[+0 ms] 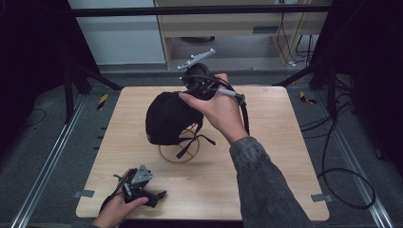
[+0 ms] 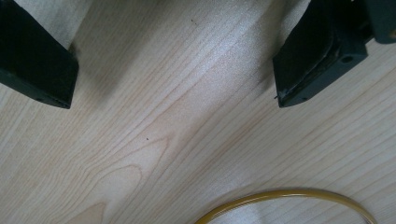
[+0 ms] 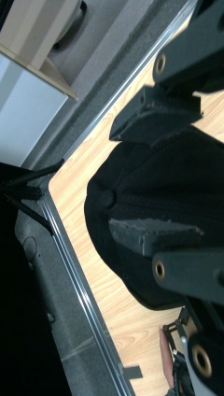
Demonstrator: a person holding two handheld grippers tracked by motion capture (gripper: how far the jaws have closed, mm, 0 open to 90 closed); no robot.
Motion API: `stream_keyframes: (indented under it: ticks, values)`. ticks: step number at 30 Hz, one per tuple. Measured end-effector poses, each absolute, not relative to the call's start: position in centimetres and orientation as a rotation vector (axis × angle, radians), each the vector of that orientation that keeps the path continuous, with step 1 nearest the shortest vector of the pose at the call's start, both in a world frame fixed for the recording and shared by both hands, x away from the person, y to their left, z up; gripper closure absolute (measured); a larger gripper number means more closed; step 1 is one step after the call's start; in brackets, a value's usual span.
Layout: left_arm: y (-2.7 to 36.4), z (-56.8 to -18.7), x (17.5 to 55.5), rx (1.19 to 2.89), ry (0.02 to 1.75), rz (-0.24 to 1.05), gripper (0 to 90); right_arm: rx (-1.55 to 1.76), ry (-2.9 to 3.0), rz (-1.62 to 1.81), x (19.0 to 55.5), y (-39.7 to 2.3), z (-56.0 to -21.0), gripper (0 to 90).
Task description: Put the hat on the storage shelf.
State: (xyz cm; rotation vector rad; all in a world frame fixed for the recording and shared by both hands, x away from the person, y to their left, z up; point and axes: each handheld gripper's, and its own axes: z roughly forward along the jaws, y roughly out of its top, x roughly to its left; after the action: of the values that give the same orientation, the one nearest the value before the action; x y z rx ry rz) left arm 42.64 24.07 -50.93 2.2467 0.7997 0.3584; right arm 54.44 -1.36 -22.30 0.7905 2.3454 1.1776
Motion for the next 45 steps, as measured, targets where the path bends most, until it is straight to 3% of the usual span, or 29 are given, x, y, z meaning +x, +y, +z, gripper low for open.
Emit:
stream_keyframes:
  ticks: [22, 45]
  values:
    - [24.1, -50.9, 42.6, 2.246, 0.801, 0.356, 0.0, 0.888, 2.221, 1.138, 53.1, -6.0, -22.5, 8.3]
    - [24.0, -50.9, 42.5, 2.244, 0.804, 0.357, 0.0, 0.922, 2.137, 1.097, 51.0, -13.3, -24.1, 6.1]
